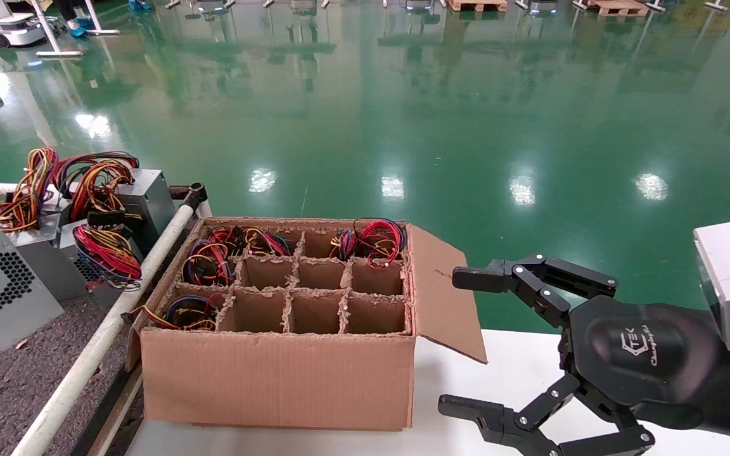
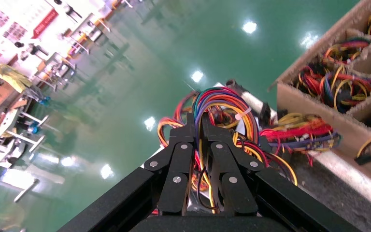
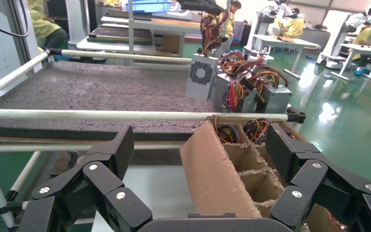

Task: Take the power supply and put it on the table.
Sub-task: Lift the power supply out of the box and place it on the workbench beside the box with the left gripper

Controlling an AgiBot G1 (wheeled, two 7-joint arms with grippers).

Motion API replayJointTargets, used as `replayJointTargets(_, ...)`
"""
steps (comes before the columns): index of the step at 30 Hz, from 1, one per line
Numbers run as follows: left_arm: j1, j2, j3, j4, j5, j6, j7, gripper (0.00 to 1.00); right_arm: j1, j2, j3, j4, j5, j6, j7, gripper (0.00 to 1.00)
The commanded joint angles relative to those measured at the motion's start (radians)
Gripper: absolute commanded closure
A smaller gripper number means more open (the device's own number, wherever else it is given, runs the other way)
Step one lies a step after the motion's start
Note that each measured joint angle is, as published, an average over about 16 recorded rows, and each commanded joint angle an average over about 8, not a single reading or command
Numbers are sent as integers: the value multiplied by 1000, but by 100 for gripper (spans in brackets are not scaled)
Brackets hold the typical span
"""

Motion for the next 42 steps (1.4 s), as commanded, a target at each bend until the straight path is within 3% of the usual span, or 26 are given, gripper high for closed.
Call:
replayJointTargets(1,13,1,6,17,7,0,23,100,0,0,0,0,0,0,0,0)
replayJointTargets(25,58,163,26,156,-3,-62,142,100,0,0,0,0,0,0,0,0)
replayJointTargets(37,60,189,35,182,-8,-27,161,100,0,0,0,0,0,0,0,0)
replayJointTargets(39,63,189,36,179,-10,-20,160,93,0,0,0,0,0,0,0,0)
replayJointTargets(42,66,188,37,175,-12,-15,159,56,0,0,0,0,0,0,0,0)
